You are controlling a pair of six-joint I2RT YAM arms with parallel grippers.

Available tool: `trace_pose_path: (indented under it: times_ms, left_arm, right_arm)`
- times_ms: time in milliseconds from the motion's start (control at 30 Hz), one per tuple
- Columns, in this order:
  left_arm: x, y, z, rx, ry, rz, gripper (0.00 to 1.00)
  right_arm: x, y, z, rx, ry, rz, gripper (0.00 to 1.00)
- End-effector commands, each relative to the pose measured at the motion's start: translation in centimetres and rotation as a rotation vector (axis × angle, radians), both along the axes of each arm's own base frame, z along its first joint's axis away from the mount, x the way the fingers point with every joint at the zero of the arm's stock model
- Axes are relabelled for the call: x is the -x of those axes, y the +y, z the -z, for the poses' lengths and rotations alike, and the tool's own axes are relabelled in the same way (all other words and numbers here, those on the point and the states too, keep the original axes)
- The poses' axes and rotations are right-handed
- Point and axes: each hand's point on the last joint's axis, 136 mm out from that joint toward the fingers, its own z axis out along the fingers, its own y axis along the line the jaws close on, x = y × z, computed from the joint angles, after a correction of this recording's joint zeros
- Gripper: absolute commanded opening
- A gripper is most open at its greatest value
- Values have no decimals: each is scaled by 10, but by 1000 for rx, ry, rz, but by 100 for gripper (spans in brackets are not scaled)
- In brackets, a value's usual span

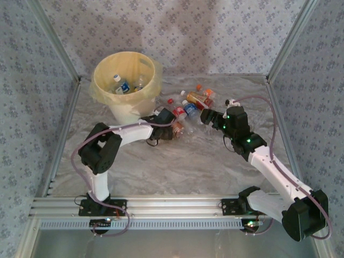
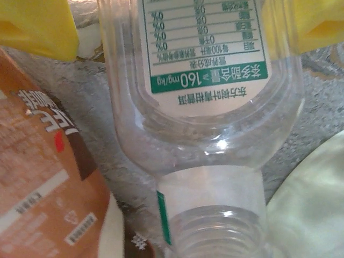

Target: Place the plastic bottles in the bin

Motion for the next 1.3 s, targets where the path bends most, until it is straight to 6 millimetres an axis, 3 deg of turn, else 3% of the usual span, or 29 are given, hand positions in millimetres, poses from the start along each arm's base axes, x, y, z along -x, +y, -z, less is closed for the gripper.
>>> trace_pose_path:
  times_ms: [0,233,400,733,1067,1267]
  left_arm:
    - [-4,-12,-3,-19,-19,31,83]
    - [-7,-7,-3,-40,-29,-6,74]
    - [-2,-10,-14,-27,-45,12,63]
    - [17,-15,-41,-38,-110,50,56]
    - [33,-23,-93,25,-225,164,54]
    - [51,-40,-133,144,-300,335,53]
  right_arm:
    - [0,-2,8,-8,28,8,100]
    - [1,-3,10,-8,35,9,100]
    - [2,-4,11,-9,34,15,100]
    - [1,-2,11,-24,31,6,100]
    - [0,8,3,-59,-7,-41,100]
    - [-1,5,3,-48,-9,-28,100]
